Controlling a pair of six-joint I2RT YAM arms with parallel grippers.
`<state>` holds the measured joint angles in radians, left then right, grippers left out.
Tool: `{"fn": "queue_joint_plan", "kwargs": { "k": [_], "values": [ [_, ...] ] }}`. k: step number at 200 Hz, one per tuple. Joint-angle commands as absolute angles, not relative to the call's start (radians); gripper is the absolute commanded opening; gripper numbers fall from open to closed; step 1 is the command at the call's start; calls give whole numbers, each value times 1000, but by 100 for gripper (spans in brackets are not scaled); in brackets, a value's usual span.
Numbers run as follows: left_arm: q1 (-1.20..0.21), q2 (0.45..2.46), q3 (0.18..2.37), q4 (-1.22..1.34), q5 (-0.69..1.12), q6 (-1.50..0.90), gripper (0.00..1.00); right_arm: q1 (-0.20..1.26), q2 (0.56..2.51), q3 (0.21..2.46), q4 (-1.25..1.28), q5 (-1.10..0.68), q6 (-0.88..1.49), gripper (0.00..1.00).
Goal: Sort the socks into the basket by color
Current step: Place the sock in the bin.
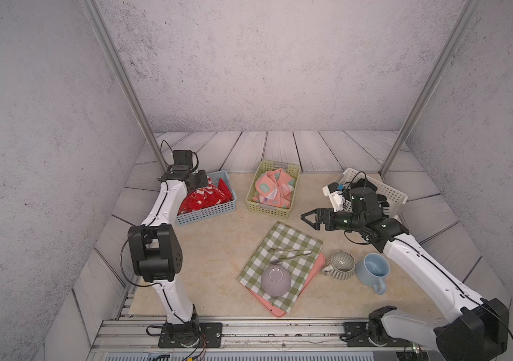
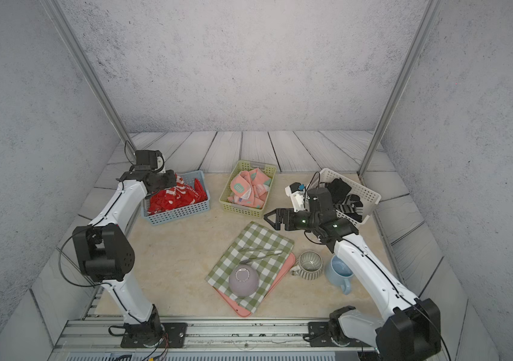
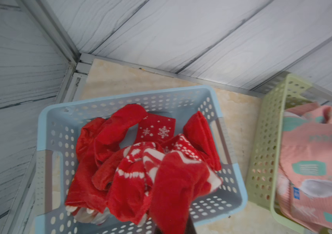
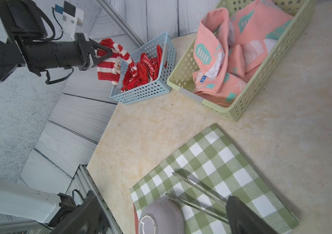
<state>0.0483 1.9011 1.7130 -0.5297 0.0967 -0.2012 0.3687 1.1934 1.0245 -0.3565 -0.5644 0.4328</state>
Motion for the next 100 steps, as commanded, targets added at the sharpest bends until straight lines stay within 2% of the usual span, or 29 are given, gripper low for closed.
{"fn": "queue_joint_plan", "kwargs": {
  "k": [1, 23, 37, 67, 100],
  "values": [
    [101, 1987, 1783, -566, 55, -181, 1, 361, 1215, 1015, -370, -548, 411, 99],
    [142, 2075, 1828, -572, 44, -170, 7, 357, 1231, 1017, -370, -550, 408, 99],
    [160, 2132, 1854, -592, 23, -166, 14, 356, 1240, 1019, -371, -551, 411, 99],
    [179, 2206, 1860, -612, -23, -177, 19, 353, 1254, 1020, -368, -552, 417, 99],
    [190, 2225, 1827, -599, -43, -192, 36, 353, 1263, 1015, -360, -556, 425, 99]
  ]
}}
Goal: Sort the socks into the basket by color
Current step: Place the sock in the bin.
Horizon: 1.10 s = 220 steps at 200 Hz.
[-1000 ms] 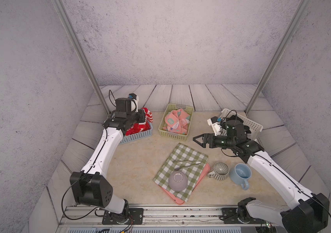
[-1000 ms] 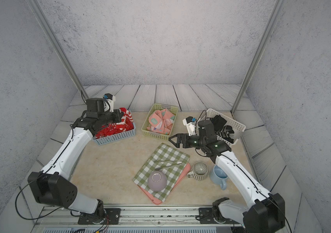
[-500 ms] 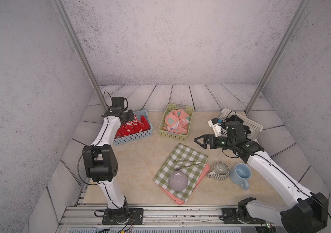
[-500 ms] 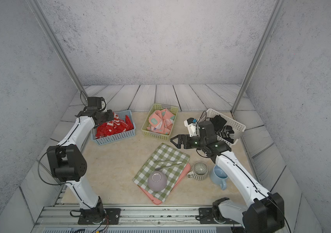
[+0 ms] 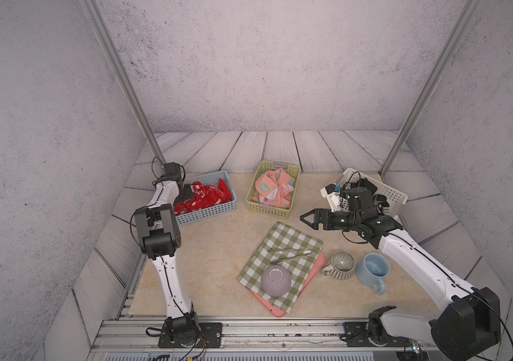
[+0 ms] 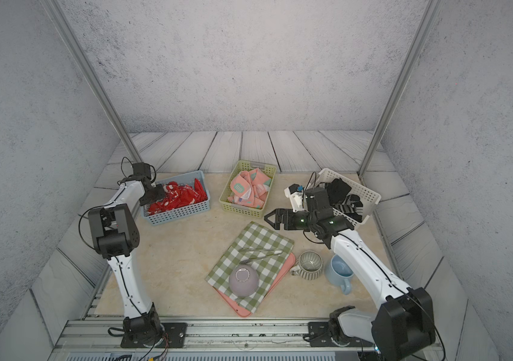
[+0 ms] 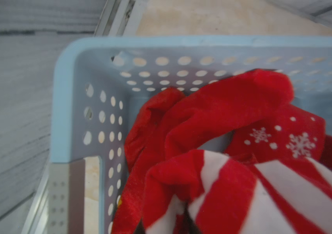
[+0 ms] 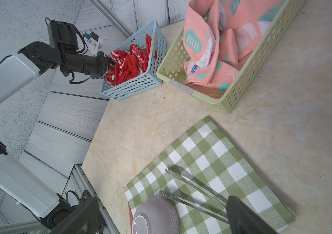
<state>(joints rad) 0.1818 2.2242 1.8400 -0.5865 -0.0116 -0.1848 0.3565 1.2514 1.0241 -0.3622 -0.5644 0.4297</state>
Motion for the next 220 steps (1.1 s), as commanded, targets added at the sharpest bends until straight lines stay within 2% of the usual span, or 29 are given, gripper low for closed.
{"fn": "queue_joint_plan", "kwargs": {
  "k": [1, 45, 97, 141, 153, 189, 220],
  "values": [
    [189, 2225, 1826, -600, -43, -193, 36, 353, 1263, 1015, -359, -557, 425, 99],
    [191, 2157, 1791, -605, -25, -200, 50, 352, 1258, 1011, -352, -566, 434, 99],
    [189, 1964, 1660, -500, 3, -202, 54, 353, 1243, 997, -328, -582, 452, 99],
    [189, 1908, 1641, -503, 17, -200, 55, 353, 1238, 999, -328, -590, 449, 99],
    [183, 1888, 1620, -471, 57, -201, 52, 353, 1235, 996, -325, -590, 452, 99],
    [105, 1930, 1648, -464, 127, -198, 32, 353, 1243, 997, -316, -587, 457, 99],
    [82, 2013, 1648, -452, 108, -255, 28, 353, 1242, 1006, -333, -573, 456, 99]
  ]
}}
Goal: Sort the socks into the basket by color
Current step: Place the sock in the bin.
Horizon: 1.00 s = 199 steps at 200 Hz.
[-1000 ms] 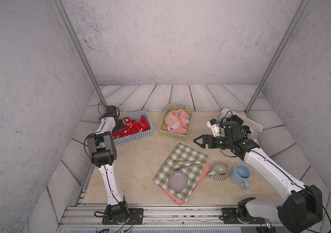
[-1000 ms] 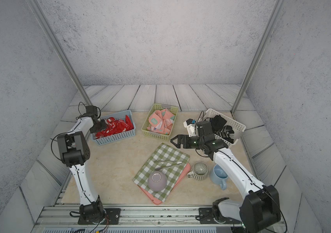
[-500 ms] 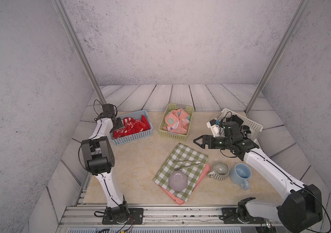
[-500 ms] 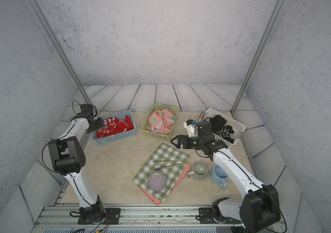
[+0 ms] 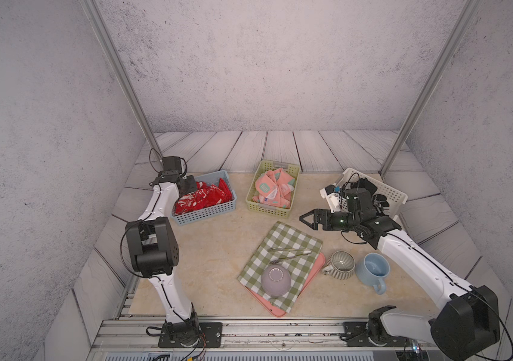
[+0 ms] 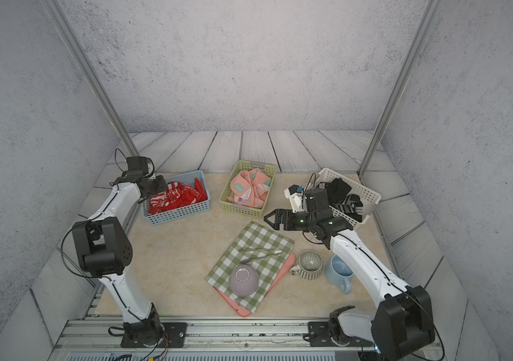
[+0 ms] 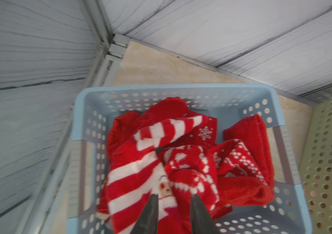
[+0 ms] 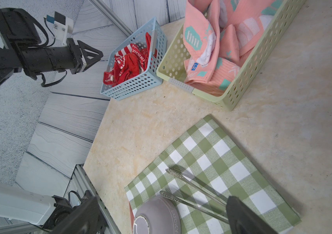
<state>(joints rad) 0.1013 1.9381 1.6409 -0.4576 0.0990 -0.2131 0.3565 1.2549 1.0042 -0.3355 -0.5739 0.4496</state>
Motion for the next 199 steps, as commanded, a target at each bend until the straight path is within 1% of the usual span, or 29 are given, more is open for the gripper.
{"fn": "queue_joint_plan", "kwargs": {
  "k": [1, 38, 71, 110, 166, 199],
  "values": [
    [83, 2016, 1649, -453, 107, -257, 28, 353, 1241, 1006, -335, -572, 455, 99],
    [86, 2130, 1690, -517, 65, -275, 28, 351, 1227, 1015, -382, -541, 425, 99],
    [87, 2147, 1687, -514, 86, -266, 31, 350, 1231, 1012, -372, -542, 433, 99],
    [82, 2088, 1675, -482, 127, -251, 40, 351, 1241, 1015, -369, -541, 437, 99],
    [68, 1977, 1683, -451, 128, -243, 46, 350, 1240, 1013, -383, -516, 433, 99],
    [55, 1871, 1662, -438, 105, -225, 49, 351, 1233, 1024, -417, -432, 439, 99]
  ]
}}
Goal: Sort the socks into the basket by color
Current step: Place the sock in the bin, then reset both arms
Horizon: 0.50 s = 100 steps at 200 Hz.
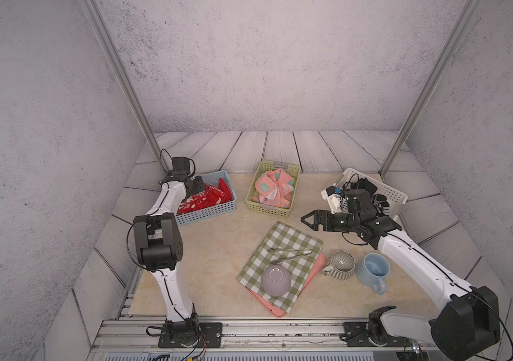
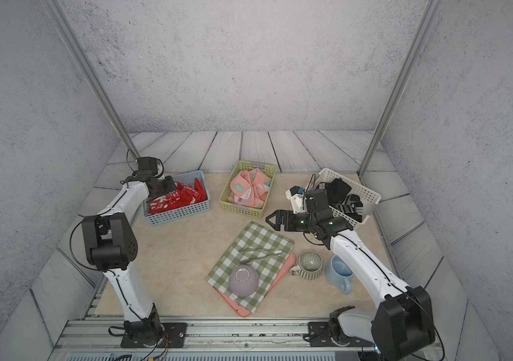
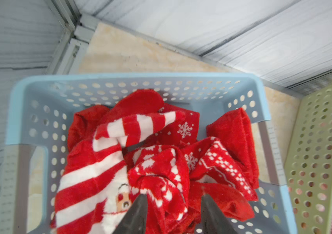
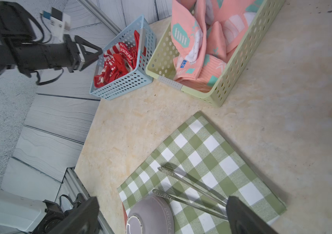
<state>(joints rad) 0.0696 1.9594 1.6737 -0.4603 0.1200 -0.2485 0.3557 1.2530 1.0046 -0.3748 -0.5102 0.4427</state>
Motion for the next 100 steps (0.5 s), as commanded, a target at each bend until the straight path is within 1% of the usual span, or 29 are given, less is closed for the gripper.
{"fn": "queue_joint_plan", "kwargs": {
  "k": [1, 25, 34, 38, 49, 56, 59, 61, 62, 63, 65, 87, 100],
  "values": [
    [53, 1865, 1660, -437, 106, -224, 49, 351, 1232, 1025, -419, -429, 438, 99],
    [40, 1762, 1619, -405, 98, -214, 54, 351, 1236, 1052, -487, -321, 419, 99],
    [35, 1726, 1612, -409, 94, -209, 58, 351, 1238, 1060, -509, -292, 406, 99],
    [33, 1711, 1609, -411, 94, -208, 61, 352, 1238, 1061, -517, -275, 401, 99],
    [24, 1664, 1596, -416, 91, -207, 75, 351, 1231, 1060, -530, -212, 397, 99],
    [17, 1628, 1576, -409, 90, -207, 78, 351, 1223, 1052, -530, -168, 393, 99],
    [13, 1611, 1565, -405, 91, -207, 83, 351, 1219, 1048, -528, -150, 392, 99],
    [9, 1600, 1559, -403, 92, -206, 89, 351, 1216, 1045, -526, -138, 392, 99],
    [8, 1595, 1554, -402, 91, -206, 95, 351, 1215, 1043, -523, -133, 391, 99],
    [6, 1590, 1551, -401, 92, -205, 98, 350, 1213, 1040, -521, -130, 390, 99],
    [2, 1580, 1545, -399, 92, -203, 100, 350, 1209, 1038, -517, -122, 389, 99],
    [-26, 1487, 1494, -416, 95, -191, 100, 344, 1186, 1017, -490, -24, 388, 99],
    [-46, 1441, 1465, -430, 105, -185, 100, 340, 1182, 1003, -471, -4, 369, 99]
  ]
}}
